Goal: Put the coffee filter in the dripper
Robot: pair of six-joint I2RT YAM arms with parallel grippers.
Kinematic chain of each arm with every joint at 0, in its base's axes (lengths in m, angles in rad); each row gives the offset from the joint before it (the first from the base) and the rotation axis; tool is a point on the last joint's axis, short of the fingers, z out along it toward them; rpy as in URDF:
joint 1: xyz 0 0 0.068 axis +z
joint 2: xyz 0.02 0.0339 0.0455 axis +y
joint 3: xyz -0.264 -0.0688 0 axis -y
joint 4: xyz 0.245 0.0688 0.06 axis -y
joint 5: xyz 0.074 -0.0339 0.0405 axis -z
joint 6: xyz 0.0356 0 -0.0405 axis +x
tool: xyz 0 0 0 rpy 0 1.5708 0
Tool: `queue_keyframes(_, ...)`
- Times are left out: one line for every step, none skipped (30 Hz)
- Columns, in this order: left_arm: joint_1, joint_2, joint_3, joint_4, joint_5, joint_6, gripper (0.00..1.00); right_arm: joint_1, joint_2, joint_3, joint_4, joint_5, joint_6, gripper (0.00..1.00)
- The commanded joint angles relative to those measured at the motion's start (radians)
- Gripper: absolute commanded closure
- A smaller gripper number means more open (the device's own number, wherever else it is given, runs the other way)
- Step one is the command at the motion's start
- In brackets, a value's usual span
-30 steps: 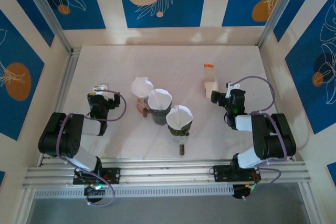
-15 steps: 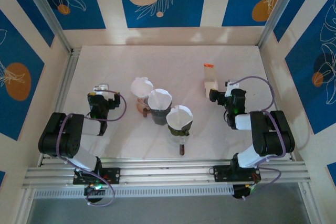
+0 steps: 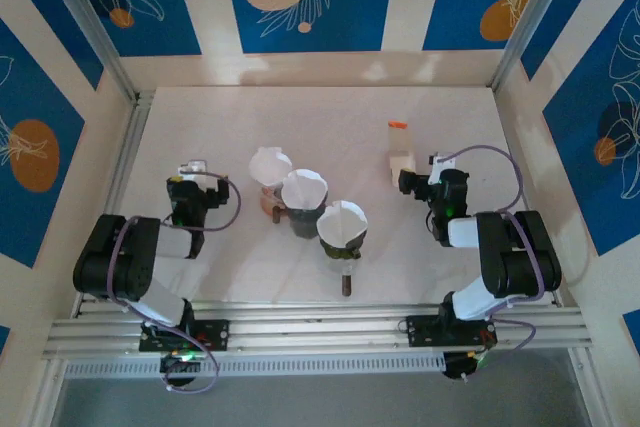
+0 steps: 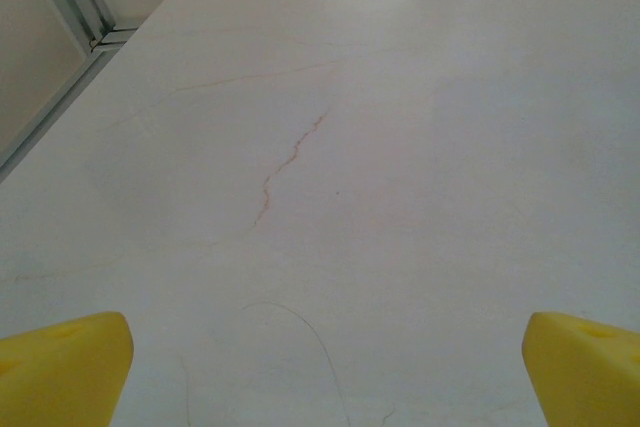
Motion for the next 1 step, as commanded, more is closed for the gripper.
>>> queue_keyframes(0.005, 0.009, 0.017, 0.019, 0.009, 0.008, 0.0, -0.001, -0.007, 0.009, 0.035, -0.013, -0.017, 0.01)
